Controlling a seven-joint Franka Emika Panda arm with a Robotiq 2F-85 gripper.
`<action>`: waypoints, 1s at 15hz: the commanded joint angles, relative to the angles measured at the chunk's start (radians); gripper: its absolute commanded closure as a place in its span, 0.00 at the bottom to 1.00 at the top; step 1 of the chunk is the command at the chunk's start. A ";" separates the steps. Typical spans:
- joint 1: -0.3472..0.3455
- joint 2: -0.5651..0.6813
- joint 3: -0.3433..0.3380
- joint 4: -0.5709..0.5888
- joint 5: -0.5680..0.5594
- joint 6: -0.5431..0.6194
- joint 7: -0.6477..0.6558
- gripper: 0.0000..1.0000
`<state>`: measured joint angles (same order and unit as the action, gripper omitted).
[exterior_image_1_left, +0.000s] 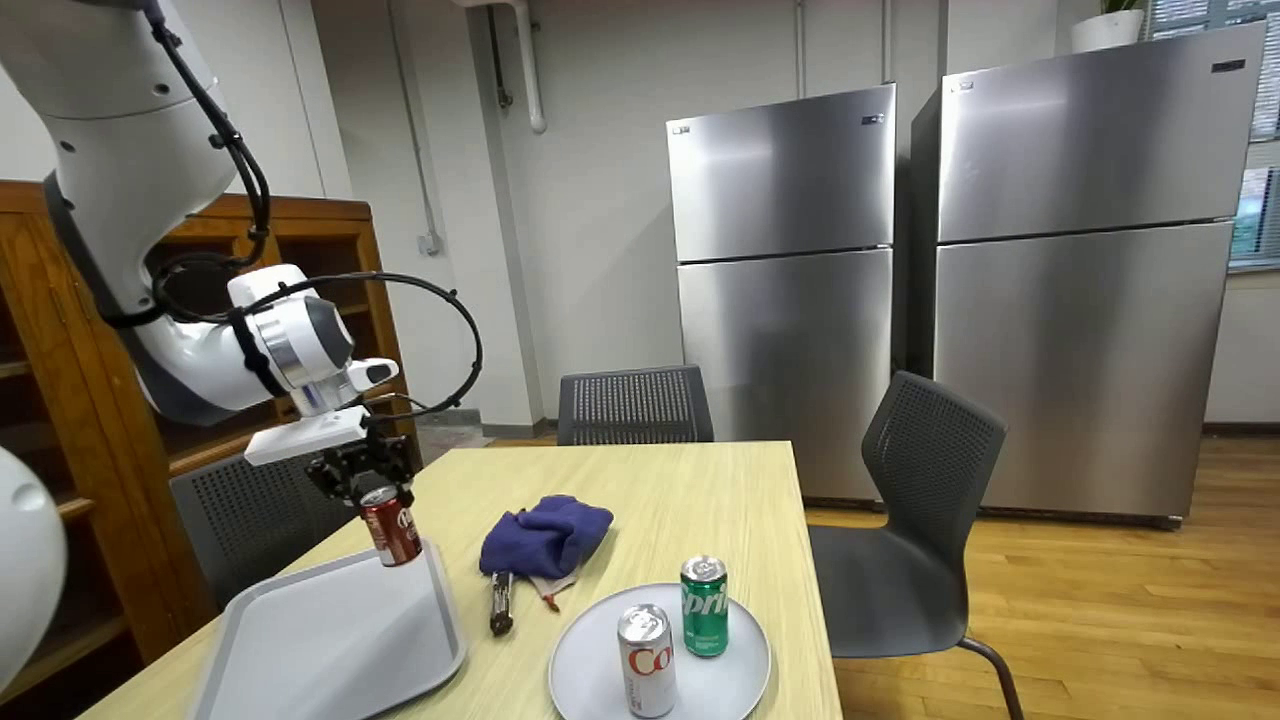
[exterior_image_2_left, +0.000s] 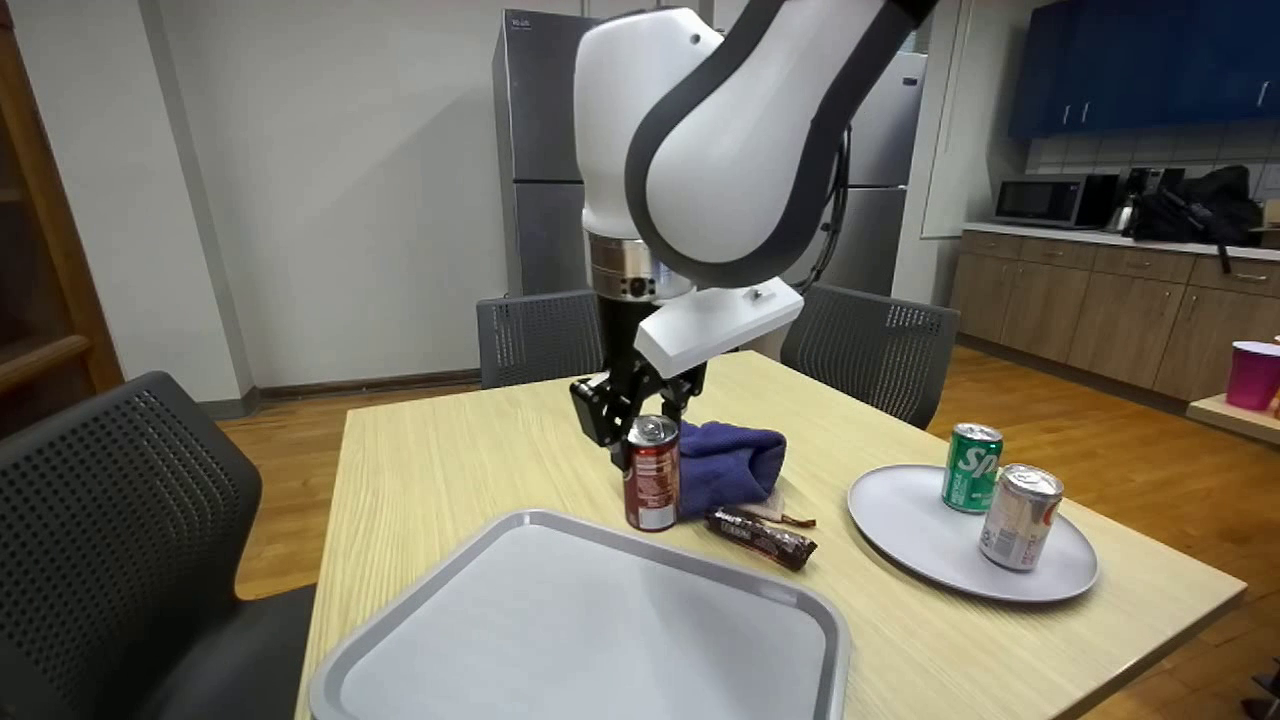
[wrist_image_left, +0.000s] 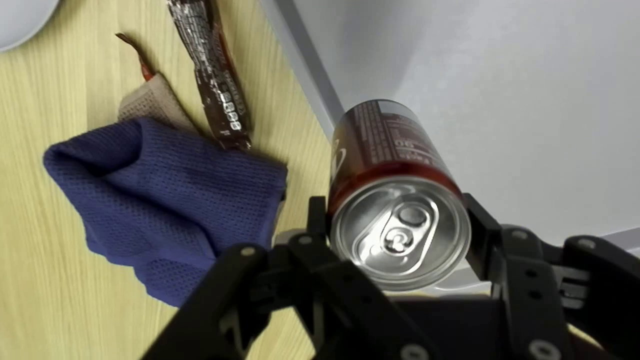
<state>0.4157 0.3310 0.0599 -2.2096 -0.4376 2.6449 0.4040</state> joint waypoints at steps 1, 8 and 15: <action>0.018 0.047 0.036 0.096 0.017 -0.054 -0.035 0.61; 0.026 0.176 0.080 0.243 0.081 -0.067 -0.136 0.61; 0.033 0.305 0.074 0.376 0.129 -0.079 -0.214 0.61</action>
<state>0.4465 0.5897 0.1275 -1.9177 -0.3380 2.6156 0.2433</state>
